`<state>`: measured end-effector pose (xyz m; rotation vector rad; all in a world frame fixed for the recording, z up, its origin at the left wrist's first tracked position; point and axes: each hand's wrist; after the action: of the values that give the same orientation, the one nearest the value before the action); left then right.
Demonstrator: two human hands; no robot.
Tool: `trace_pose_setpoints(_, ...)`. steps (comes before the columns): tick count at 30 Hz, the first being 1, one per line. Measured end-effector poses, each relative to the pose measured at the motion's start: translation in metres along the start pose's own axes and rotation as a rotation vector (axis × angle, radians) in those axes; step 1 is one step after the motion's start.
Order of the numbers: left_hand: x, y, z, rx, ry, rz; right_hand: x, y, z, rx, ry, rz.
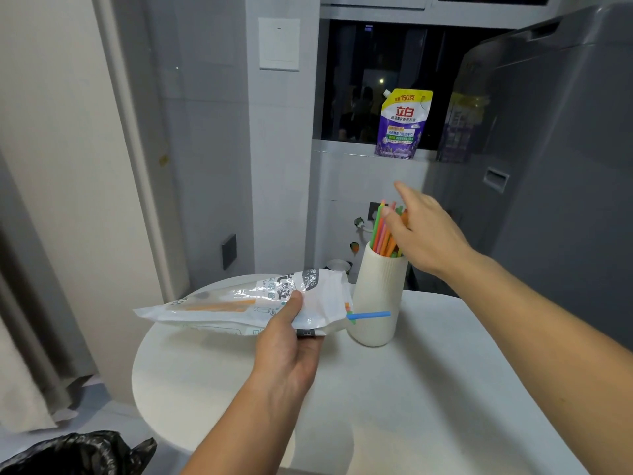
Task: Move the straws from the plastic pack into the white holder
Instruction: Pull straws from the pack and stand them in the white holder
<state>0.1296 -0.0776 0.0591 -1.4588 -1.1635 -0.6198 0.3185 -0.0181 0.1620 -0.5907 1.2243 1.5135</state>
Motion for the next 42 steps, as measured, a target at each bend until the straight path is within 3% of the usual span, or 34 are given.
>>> trace_pose_setpoints(7,0.001,0.0,-0.002,-0.016,0.007,0.004,0.012,-0.003,0.007,-0.104,0.089,-0.251)
trace_pose_setpoints(10,0.001,-0.002,0.0,-0.009,0.007,0.008,0.006,-0.002,-0.001,-0.081,-0.088,-0.066)
trace_pose_setpoints(14,0.001,-0.002,0.001,0.008,0.027,0.01,0.002,0.007,-0.04,-0.057,-0.339,0.367)
trace_pose_setpoints(17,0.004,-0.002,0.0,0.056,0.104,0.028,0.027,0.019,-0.088,0.255,-0.155,0.809)
trace_pose_setpoints(21,0.005,0.0,-0.006,0.188,0.234,0.195,0.049,0.029,-0.122,0.827,0.293,1.29)
trace_pose_setpoints(23,0.003,0.001,-0.01,0.258,0.308,0.296,0.056,0.031,-0.129,0.93,0.412,1.464)
trace_pose_setpoints(27,0.002,0.002,-0.015,0.349,0.42,0.461,0.069,0.032,-0.136,0.998,0.441,1.682)
trace_pose_setpoints(32,0.0,0.001,-0.016,0.399,0.461,0.53,0.072,0.025,-0.141,1.018,0.464,1.636)
trace_pose_setpoints(35,-0.001,0.0,-0.01,0.359,0.365,0.459,0.071,0.021,-0.14,0.971,0.434,1.42)
trace_pose_setpoints(38,-0.003,-0.003,-0.002,0.252,0.25,0.332,0.069,0.014,-0.136,0.808,0.34,1.119)
trace_pose_setpoints(42,-0.003,-0.007,0.003,0.144,0.159,0.2,0.062,0.007,-0.133,0.573,0.267,0.969)
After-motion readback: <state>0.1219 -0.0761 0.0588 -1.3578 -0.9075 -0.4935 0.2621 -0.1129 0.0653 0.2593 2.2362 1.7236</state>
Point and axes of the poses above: each hand's wrist, its own z-axis towards the middle knuckle, its own x-axis out of the palm, y = z × x, and after that the axes turned 14 degrees about x, right-handed
